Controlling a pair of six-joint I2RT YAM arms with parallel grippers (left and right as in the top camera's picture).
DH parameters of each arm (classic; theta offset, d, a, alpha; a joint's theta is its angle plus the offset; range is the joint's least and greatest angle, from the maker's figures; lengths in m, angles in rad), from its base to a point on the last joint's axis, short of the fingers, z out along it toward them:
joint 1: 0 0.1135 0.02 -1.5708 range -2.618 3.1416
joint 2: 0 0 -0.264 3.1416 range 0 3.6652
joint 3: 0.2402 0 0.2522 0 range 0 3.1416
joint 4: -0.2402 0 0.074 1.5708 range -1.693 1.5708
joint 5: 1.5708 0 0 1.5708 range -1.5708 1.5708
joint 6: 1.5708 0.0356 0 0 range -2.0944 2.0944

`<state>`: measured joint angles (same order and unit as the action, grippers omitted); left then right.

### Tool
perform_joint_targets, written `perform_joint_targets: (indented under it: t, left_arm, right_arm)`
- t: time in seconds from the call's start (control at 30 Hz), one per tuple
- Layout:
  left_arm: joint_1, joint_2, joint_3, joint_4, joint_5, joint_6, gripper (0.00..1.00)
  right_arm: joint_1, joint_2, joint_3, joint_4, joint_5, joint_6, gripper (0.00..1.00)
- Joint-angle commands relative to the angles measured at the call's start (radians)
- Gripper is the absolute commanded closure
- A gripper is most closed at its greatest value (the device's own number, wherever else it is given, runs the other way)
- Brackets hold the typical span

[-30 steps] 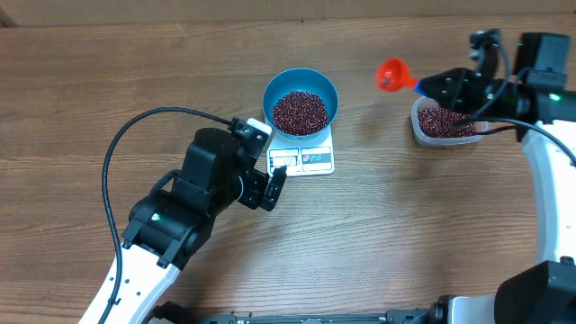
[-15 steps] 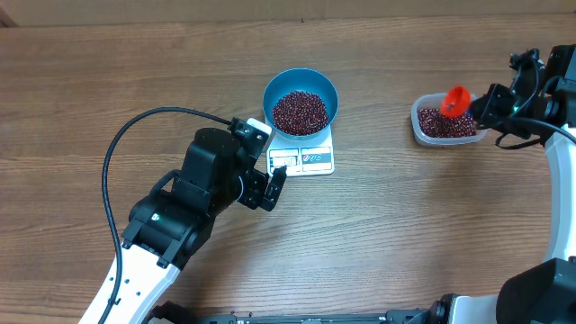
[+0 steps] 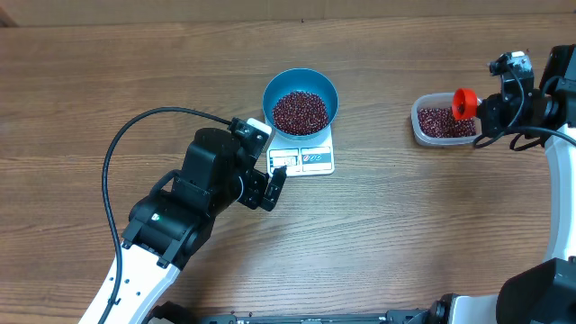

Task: Scoop item into bowl and weigh 150g on scale
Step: 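Carry the red scoop right back to the bean tub, then lower the red scoop into the tub and release its blue handle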

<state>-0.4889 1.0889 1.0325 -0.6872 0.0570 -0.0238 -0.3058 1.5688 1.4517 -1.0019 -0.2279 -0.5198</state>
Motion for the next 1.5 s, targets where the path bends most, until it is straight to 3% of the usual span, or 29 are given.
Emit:
perform_joint_targets:
  t: [0.0,0.07,0.3,0.37,0.77,1.03,1.33,1.47]
  left_arm:
    - [0.005,0.004,-0.002,0.003,0.011,-0.01,0.0]
    - [0.005,0.004,-0.002,0.003,0.011,-0.01,0.01]
    - [0.005,0.004,-0.002,0.003,0.011,-0.01,0.01]
    - [0.005,0.004,-0.002,0.003,0.011,-0.01,0.0]
    - [0.005,0.004,-0.002,0.003,0.011,-0.01,0.0]
    - [0.005,0.004,-0.002,0.003,0.011,-0.01,0.0]
    - [0.005,0.004,-0.002,0.003,0.011,-0.01,0.01]
    - [0.005,0.004,-0.002,0.003,0.011,-0.01,0.01]
  right_arm:
    - [0.025,-0.026,0.023,0.008,0.003,-0.109,0.96]
    - [0.056,-0.024,0.023,0.008,0.022,-0.145,0.96]
    - [0.181,-0.007,0.021,0.013,0.357,-0.139,0.96]
    - [0.182,-0.007,0.021,0.015,0.362,-0.133,0.96]
    - [0.092,-0.004,0.005,0.027,0.08,0.459,0.96]
    - [0.069,-0.003,-0.105,0.112,0.068,0.89,0.96]
    - [0.069,-0.003,-0.186,0.156,0.069,1.097,0.96]
    - [0.069,-0.003,-0.258,0.235,0.069,1.105,0.96]
